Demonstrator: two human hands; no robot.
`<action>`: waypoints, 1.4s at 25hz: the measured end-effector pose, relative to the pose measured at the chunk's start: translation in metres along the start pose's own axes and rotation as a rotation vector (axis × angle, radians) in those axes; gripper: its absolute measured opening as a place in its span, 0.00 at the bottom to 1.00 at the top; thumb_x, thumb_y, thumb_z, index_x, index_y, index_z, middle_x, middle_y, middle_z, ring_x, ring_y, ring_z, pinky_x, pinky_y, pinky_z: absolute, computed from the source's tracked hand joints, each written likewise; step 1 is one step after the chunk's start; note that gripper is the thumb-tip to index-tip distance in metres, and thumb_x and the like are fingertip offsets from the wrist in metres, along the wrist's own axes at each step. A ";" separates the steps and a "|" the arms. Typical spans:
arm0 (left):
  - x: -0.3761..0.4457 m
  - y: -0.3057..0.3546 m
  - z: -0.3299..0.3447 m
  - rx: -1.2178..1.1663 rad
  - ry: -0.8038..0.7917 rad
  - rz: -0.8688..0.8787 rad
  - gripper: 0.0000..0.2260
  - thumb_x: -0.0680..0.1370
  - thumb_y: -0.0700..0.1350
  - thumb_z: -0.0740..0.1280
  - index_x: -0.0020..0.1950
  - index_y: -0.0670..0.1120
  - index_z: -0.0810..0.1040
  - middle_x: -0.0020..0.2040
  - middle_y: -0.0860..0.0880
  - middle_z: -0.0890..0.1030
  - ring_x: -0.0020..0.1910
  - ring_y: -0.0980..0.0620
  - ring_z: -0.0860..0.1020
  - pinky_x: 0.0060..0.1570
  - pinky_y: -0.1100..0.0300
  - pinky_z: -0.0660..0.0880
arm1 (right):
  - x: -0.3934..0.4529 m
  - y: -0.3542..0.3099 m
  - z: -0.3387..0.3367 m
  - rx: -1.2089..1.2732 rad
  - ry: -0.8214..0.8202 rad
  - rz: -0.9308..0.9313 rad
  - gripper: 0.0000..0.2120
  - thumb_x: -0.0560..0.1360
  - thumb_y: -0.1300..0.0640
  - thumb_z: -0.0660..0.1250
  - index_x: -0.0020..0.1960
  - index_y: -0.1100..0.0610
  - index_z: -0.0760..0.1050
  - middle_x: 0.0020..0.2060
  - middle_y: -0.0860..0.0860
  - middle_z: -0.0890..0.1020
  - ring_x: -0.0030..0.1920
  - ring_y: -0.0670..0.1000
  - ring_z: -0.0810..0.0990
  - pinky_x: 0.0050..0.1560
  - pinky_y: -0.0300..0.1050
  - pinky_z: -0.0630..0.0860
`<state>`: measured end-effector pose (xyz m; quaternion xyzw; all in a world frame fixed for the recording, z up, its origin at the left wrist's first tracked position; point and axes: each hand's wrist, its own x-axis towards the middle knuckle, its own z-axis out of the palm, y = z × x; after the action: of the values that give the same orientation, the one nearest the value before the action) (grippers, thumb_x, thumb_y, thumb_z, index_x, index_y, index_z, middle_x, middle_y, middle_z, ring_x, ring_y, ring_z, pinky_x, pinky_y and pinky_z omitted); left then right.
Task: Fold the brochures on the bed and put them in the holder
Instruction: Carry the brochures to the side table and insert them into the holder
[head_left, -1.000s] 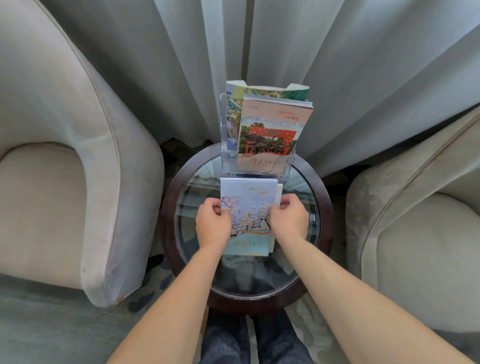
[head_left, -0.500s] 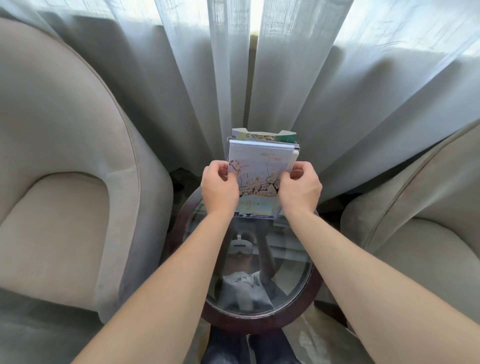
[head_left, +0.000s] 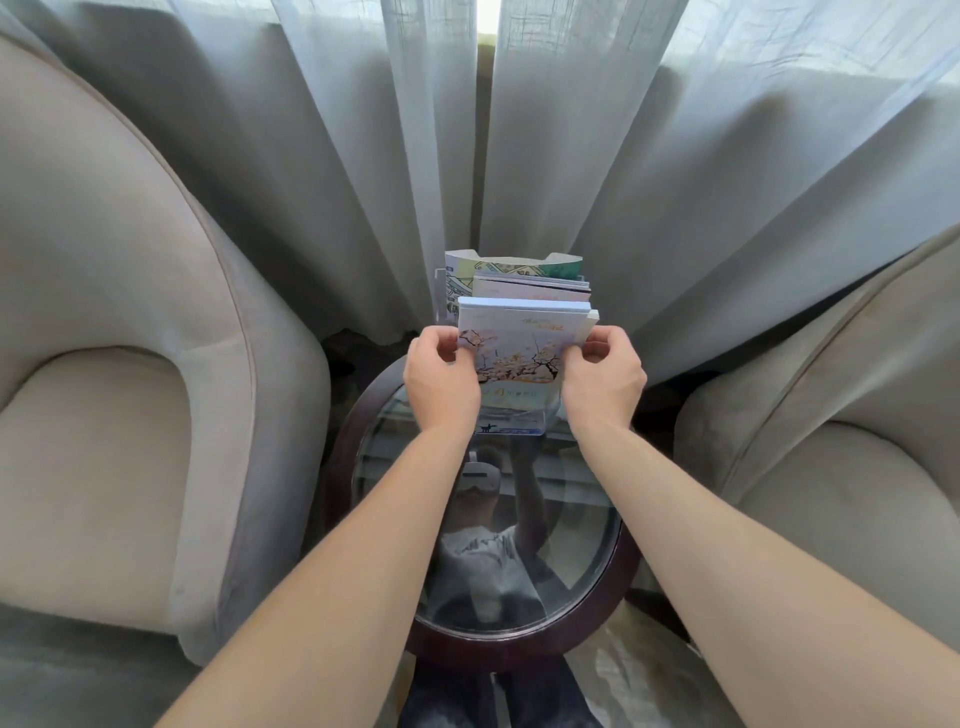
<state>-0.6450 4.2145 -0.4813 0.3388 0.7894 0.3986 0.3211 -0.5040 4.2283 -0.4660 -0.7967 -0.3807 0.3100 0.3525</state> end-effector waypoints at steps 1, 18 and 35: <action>0.001 -0.005 0.002 0.004 -0.003 -0.016 0.03 0.79 0.43 0.67 0.47 0.51 0.77 0.48 0.51 0.80 0.48 0.51 0.78 0.51 0.48 0.79 | 0.001 0.004 0.002 -0.005 -0.008 0.005 0.02 0.74 0.57 0.69 0.47 0.52 0.79 0.41 0.45 0.83 0.44 0.47 0.80 0.48 0.45 0.76; -0.015 -0.042 0.017 0.080 -0.099 -0.045 0.23 0.80 0.43 0.64 0.75 0.53 0.68 0.65 0.52 0.76 0.64 0.52 0.75 0.64 0.49 0.75 | -0.001 0.040 0.026 -0.061 -0.126 0.029 0.26 0.77 0.59 0.69 0.72 0.49 0.68 0.67 0.47 0.72 0.65 0.48 0.73 0.62 0.50 0.76; -0.049 -0.042 0.039 0.066 -0.205 -0.118 0.34 0.81 0.42 0.60 0.82 0.54 0.44 0.81 0.52 0.55 0.78 0.49 0.56 0.69 0.60 0.57 | -0.014 0.057 0.028 -0.059 -0.178 0.010 0.25 0.76 0.62 0.66 0.71 0.50 0.72 0.63 0.48 0.75 0.63 0.49 0.75 0.65 0.54 0.74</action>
<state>-0.5991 4.1726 -0.5237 0.3411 0.7836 0.3163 0.4118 -0.5102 4.1999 -0.5244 -0.7779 -0.4155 0.3701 0.2921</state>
